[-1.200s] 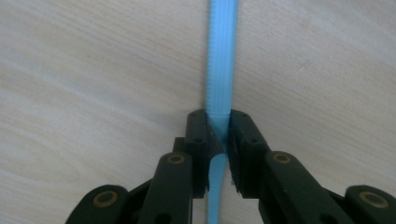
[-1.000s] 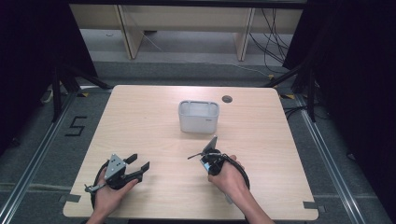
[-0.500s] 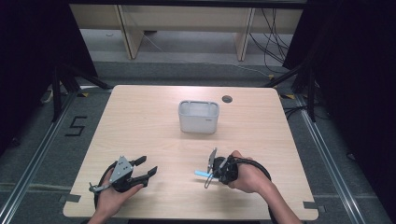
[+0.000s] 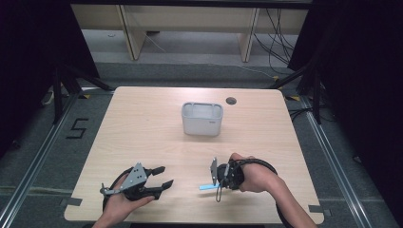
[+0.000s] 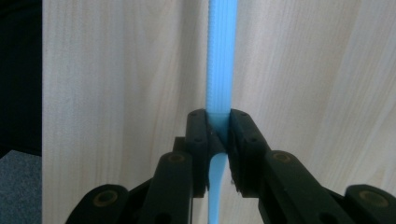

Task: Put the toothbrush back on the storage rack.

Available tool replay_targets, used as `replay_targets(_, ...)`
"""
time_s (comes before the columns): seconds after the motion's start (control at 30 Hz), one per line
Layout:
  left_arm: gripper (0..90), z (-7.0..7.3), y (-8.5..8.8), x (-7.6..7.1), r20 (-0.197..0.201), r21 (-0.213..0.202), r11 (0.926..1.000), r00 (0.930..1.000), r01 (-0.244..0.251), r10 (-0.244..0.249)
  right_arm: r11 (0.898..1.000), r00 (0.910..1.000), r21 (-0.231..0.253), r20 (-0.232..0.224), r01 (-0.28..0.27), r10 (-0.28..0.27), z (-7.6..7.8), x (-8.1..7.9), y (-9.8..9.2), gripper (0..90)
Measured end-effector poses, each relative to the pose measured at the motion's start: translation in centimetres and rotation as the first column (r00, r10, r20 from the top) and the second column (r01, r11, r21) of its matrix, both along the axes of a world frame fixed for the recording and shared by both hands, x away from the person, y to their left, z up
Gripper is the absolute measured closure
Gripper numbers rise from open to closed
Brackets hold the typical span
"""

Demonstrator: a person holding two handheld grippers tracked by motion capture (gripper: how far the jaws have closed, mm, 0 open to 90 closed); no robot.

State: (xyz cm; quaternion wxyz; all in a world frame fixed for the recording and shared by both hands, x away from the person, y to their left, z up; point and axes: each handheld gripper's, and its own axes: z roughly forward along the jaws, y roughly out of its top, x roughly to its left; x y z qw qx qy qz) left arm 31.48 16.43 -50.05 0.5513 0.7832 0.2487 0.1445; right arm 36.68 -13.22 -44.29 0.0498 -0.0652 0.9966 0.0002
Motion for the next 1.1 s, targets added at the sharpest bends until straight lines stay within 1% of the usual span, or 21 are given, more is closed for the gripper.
replay_targets(0.13, 40.4, 0.1, -1.1, 0.0, -0.011, 0.027, 0.9977, 0.998, 0.062, -0.062, 1.0, 1.0, -0.002, -0.005, 0.004, -0.004, 0.0, 0.1, 0.1, 79.0)
replay_targets(0.17, 40.0, 0.2, -1.5, 0.0, -0.017, 0.038, 0.9959, 0.9966, 0.082, -0.081, 1.0, 0.9998, 0.014, -0.014, 0.011, -0.011, -0.2, 0.1, 0.2, 79.0)
replay_targets(0.23, 40.0, 0.2, -2.3, 0.2, -0.019, 0.058, 0.9904, 0.9921, 0.125, -0.124, 1.0, 0.9999, -0.01, -0.003, 0.01, -0.01, 0.0, 0.1, 0.4, 79.0)
replay_targets(0.27, 40.4, 0.4, -3.2, 0.3, -0.027, 0.075, 0.984, 0.9867, 0.162, -0.16, 1.0, 0.9996, 0.005, -0.014, -0.024, 0.024, -0.1, 0.3, 0.5, 79.0)
replay_targets(0.3, 41.0, 0.4, -3.2, 0.3, -0.027, 0.075, 0.984, 0.9867, 0.162, -0.16, 1.0, 0.9996, 0.005, -0.014, -0.024, 0.024, -0.1, 0.3, 0.5, 79.0)
replay_targets(0.33, 41.8, 0.6, -4.0, 0.4, -0.034, 0.105, 0.9732, 0.9788, 0.205, -0.202, 0.999, 0.9994, -0.016, -0.004, -0.035, 0.035, 0.2, 0.2, 0.8, 79.0)
replay_targets(0.4, 42.2, 0.6, -4.5, 0.5, -0.035, 0.107, 0.9704, 0.9763, 0.216, -0.214, 0.999, 0.9992, 0.006, -0.017, -0.036, 0.036, 0.0, 0.3, 0.8, 79.0)
replay_targets(0.43, 43.1, 0.7, -5.3, 0.7, -0.038, 0.149, 0.9571, 0.9685, 0.249, -0.246, 0.999, 0.9991, 0.008, -0.018, -0.039, 0.039, 0.1, 0.3, 0.9, 79.0)
replay_targets(0.47, 43.4, 0.8, -5.7, 0.9, -0.037, 0.161, 0.9518, 0.9653, 0.261, -0.258, 0.998, 0.9981, 0.017, -0.015, -0.06, 0.06, 0.0, 0.4, 1.0, 79.0)
replay_targets(0.5, 44.0, 0.8, -5.7, 0.9, -0.037, 0.161, 0.9518, 0.9653, 0.261, -0.258, 0.998, 0.9981, 0.017, -0.015, -0.06, 0.06, 0.0, 0.4, 1.0, 79.0)
replay_targets(0.6, 46.1, 0.8, -7.2, 1.2, -0.045, 0.192, 0.9383, 0.9576, 0.288, -0.284, 0.998, 0.9981, 0.012, -0.019, -0.058, 0.058, 0.1, 0.2, 1.5, 79.0)
replay_targets(0.63, 47.2, 0.8, -7.2, 1.2, -0.045, 0.192, 0.9383, 0.9576, 0.288, -0.284, 0.998, 0.9981, 0.012, -0.019, -0.058, 0.058, 0.1, 0.2, 1.5, 79.0)
replay_targets(0.67, 48.4, 0.7, -7.6, 1.5, -0.051, 0.205, 0.9308, 0.9529, 0.303, -0.299, 0.997, 0.9968, 0.017, -0.017, -0.078, 0.078, 0.1, 0.2, 1.7, 79.0)
replay_targets(0.7, 49.3, 0.5, -7.9, 1.5, -0.059, 0.206, 0.9304, 0.953, 0.303, -0.297, 0.998, 0.9982, 0.013, -0.022, -0.056, 0.056, 0.2, 0.1, 1.8, 79.0)
replay_targets(0.73, 50.3, 0.4, -8.2, 1.6, -0.061, 0.21, 0.9303, 0.9537, 0.301, -0.294, 0.994, 0.9939, 0.022, -0.015, -0.109, 0.11, 0.1, 0.3, 2.0, 79.0)
replay_targets(0.77, 51.1, 0.3, -8.3, 1.7, -0.066, 0.22, 0.9256, 0.9513, 0.308, -0.301, 0.997, 0.9971, 0.017, -0.016, -0.074, 0.074, 0.3, 0.1, 2.0, 79.0)
replay_targets(0.8, 51.9, 0.3, -8.3, 1.7, -0.066, 0.22, 0.9256, 0.9513, 0.308, -0.301, 0.997, 0.9972, 0.023, -0.017, -0.073, 0.073, 0.3, 0.1, 2.1, 79.0)
replay_targets(0.87, 53.6, 0.1, -8.5, 1.8, -0.063, 0.248, 0.9153, 0.9481, 0.317, -0.312, 0.998, 0.9977, 0.013, -0.016, -0.066, 0.066, 0.4, 0.0, 2.3, 79.0)
replay_targets(0.93, 54.8, 0.0, -8.6, 1.8, -0.064, 0.244, 0.9167, 0.9486, 0.316, -0.31, 0.998, 0.9975, 0.014, -0.015, -0.069, 0.069, 0.4, 0.0, 2.3, 79.0)
replay_targets(1.0, 58.3, 0.1, -8.8, 2.1, -0.066, 0.258, 0.9092, 0.9448, 0.327, -0.321, 0.996, 0.9962, 0.017, -0.009, -0.087, 0.087, 0.5, 0.1, 2.6, 79.0)
replay_targets(1.1, 61.7, -0.1, -9.0, 2.2, -0.066, 0.251, 0.9062, 0.9401, 0.34, -0.334, 0.994, 0.9942, 0.024, 0.001, -0.108, 0.108, 0.5, 0.1, 2.9, 79.0)
